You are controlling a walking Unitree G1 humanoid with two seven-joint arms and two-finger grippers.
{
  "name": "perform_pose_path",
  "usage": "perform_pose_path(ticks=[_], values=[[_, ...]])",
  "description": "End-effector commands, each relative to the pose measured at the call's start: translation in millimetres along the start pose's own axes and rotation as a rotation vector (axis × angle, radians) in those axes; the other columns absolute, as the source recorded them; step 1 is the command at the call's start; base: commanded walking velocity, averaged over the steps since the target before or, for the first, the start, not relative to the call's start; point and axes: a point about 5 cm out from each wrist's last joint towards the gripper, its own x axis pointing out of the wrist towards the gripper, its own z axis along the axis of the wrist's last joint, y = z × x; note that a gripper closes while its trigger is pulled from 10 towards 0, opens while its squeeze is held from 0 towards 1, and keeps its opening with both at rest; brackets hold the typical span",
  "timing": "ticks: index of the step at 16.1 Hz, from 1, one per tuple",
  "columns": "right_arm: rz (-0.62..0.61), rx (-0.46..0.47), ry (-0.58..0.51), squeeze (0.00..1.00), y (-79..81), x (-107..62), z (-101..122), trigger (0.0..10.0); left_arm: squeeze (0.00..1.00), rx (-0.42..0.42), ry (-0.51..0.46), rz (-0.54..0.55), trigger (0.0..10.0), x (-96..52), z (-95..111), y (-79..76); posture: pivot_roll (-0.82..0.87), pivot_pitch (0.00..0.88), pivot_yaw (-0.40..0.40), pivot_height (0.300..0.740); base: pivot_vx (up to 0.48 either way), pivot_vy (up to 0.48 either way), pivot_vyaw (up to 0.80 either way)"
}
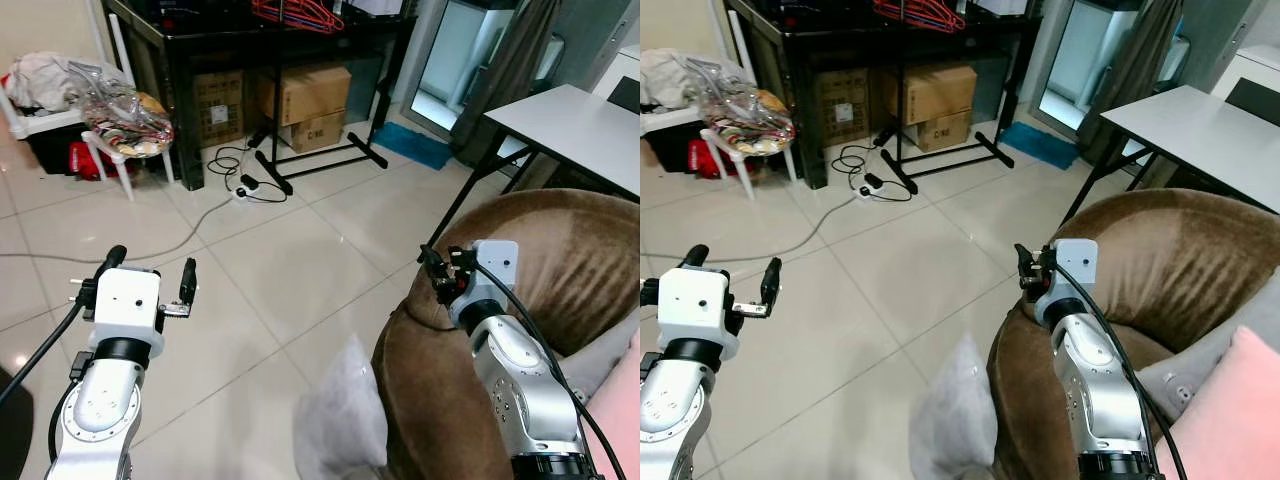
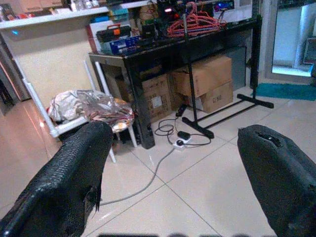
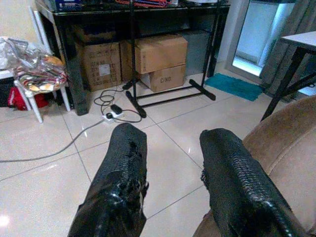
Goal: Move the pillow to the sofa from floor
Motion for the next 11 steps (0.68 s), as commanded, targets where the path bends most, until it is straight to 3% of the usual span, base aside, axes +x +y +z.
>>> perform_pose_path(ticks=[1, 11], values=[[-0.012, -0.001, -0.001, 0.00, -2.5, -0.1, -1.4, 10.0, 0.00, 0.004, -0.002, -0.013, 10.0, 1.0, -0.5, -3.2, -0.02, 0.000, -0.111, 0.665, 0.000, 0.000, 0.00], [0.011, -0.010, 0.003, 0.00, 2.8, 1.9, -3.5, 10.0, 0.00, 0.001, 0.004, -0.043, 10.0, 2.2, -1.4, -9.4, -0.01, 0.000, -0.114, 0.560, 0.000, 0.000, 0.00]])
